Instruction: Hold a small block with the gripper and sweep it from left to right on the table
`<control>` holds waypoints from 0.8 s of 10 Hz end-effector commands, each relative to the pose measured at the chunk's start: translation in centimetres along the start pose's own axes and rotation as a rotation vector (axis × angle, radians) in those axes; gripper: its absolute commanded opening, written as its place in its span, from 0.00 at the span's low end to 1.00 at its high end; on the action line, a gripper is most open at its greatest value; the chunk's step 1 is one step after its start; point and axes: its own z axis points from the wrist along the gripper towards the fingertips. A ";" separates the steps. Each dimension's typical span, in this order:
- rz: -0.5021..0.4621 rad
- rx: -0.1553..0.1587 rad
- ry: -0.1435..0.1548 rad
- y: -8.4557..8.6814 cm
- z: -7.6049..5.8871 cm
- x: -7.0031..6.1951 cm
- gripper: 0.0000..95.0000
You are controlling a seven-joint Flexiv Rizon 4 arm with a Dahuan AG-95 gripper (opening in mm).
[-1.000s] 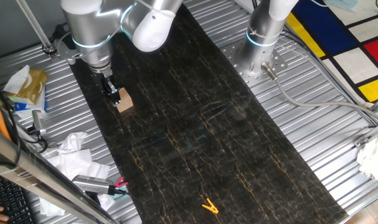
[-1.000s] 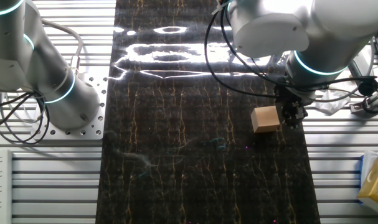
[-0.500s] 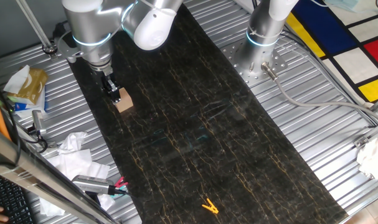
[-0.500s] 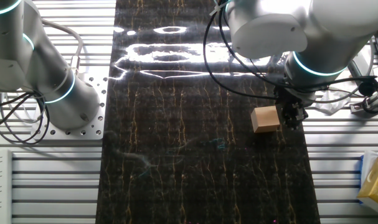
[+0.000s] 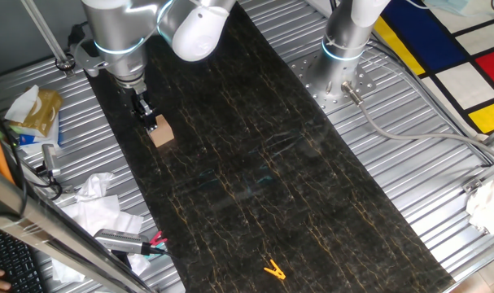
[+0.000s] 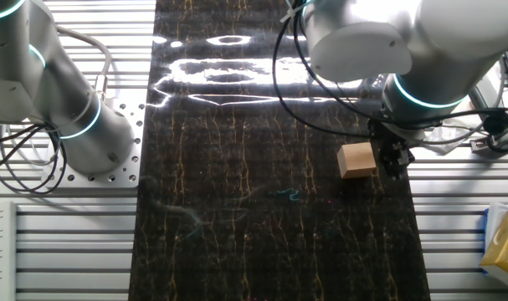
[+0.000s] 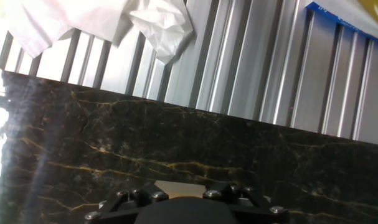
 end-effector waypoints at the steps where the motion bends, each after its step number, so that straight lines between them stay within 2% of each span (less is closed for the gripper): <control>1: 0.002 -0.001 -0.008 0.0 -0.1 0.0 0.80; 8: 0.013 -0.014 -0.019 0.1 0.0 0.3 0.80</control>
